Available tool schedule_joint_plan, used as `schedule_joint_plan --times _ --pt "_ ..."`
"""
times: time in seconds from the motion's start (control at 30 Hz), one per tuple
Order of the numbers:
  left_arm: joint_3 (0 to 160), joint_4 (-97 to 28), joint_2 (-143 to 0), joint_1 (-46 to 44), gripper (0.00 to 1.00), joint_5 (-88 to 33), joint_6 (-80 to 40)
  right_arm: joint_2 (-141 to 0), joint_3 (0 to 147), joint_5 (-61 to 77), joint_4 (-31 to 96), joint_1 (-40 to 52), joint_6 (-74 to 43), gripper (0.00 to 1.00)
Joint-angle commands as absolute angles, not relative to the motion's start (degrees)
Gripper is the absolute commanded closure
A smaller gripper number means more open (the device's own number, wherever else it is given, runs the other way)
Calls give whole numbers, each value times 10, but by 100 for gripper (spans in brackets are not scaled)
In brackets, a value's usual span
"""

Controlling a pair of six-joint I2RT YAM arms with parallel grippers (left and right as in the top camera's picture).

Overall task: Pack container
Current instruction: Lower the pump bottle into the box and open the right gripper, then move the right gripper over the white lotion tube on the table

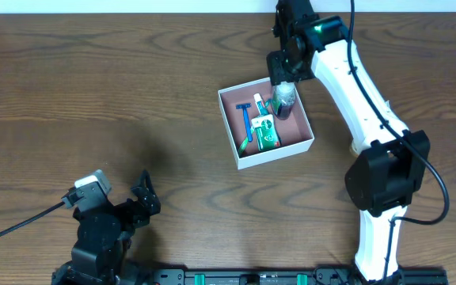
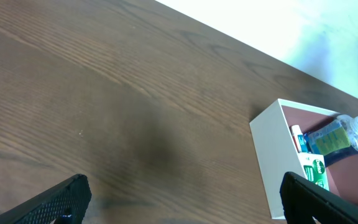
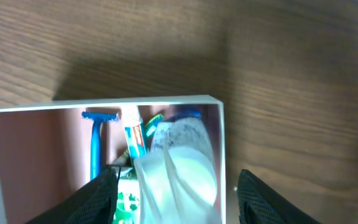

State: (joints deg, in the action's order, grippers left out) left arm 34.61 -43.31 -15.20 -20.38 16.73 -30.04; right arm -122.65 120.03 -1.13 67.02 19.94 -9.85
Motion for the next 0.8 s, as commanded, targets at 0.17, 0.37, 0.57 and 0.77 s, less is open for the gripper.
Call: schedule_joint_plan --times 0.17,0.37,0.57,0.77 --pt "346 -432 -149 -202 2 172 -305 -1047 1266 -50 717 154 -97 23" --pt "346 -432 -149 -202 2 172 -305 -950 1266 -65 848 99 -107 20" --pt "346 -432 -149 -202 2 172 -305 -924 1265 -65 973 55 -101 20" --pt "346 -432 -149 -202 2 172 -305 -930 1202 -97 968 36 -92 18"
